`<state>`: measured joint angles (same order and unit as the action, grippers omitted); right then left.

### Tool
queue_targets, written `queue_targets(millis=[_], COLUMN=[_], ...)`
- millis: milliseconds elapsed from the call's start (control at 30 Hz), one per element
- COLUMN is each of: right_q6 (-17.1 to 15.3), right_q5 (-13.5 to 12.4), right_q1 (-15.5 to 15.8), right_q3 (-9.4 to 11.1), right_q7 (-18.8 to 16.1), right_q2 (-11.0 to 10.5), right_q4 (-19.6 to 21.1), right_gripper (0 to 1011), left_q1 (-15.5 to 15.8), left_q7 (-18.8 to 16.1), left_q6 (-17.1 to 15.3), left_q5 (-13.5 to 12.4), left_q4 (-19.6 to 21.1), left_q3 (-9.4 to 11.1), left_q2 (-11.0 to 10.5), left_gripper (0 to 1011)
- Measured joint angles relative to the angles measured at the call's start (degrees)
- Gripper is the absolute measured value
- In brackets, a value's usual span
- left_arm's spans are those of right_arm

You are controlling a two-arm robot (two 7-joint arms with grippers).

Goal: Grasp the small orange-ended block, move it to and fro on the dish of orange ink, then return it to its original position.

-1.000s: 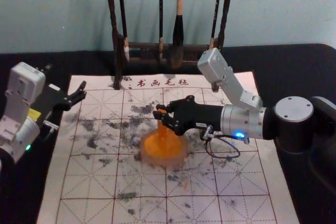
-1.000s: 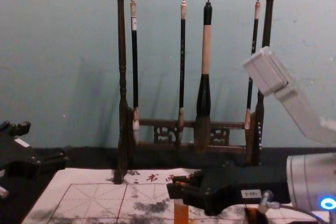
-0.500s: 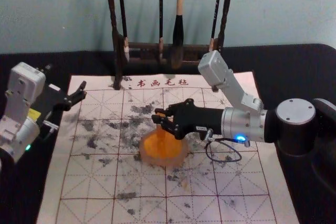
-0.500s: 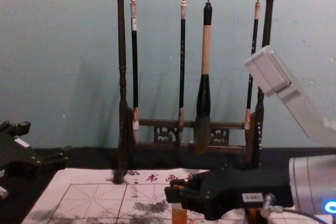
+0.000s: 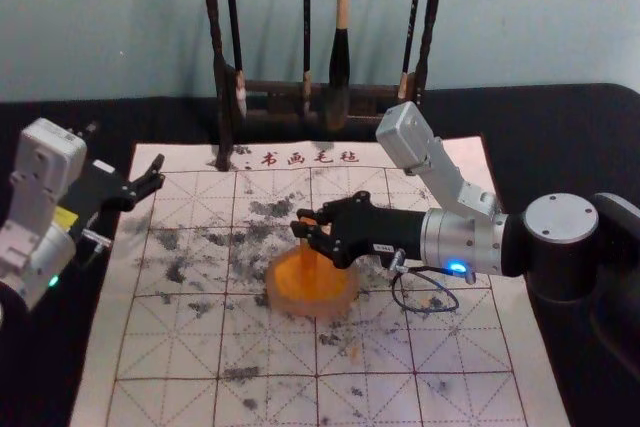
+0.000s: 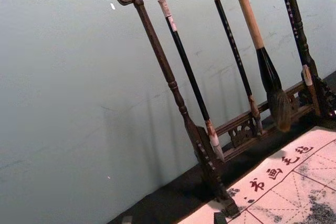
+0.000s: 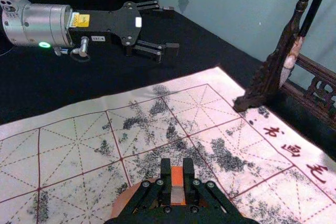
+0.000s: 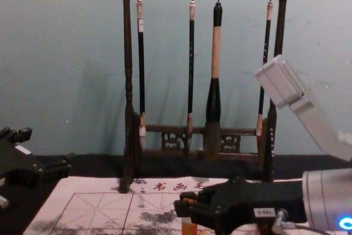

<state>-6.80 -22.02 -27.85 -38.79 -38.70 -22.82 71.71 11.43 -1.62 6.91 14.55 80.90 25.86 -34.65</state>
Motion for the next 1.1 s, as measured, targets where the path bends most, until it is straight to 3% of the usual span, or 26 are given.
queue_targets(millis=[1100], right_q6=[-0.4], right_q5=[0.1], right_q1=[1.7], right_q3=[0.8], right_q7=[-0.1], right_q2=[-2.1], right_q4=[2.5], right_gripper=[107], left_q1=[0.0], left_q7=[0.0], left_q6=[0.0], left_q5=[0.0], left_q4=[0.0], left_q3=[0.0], left_q2=[0.0], left_gripper=[1001])
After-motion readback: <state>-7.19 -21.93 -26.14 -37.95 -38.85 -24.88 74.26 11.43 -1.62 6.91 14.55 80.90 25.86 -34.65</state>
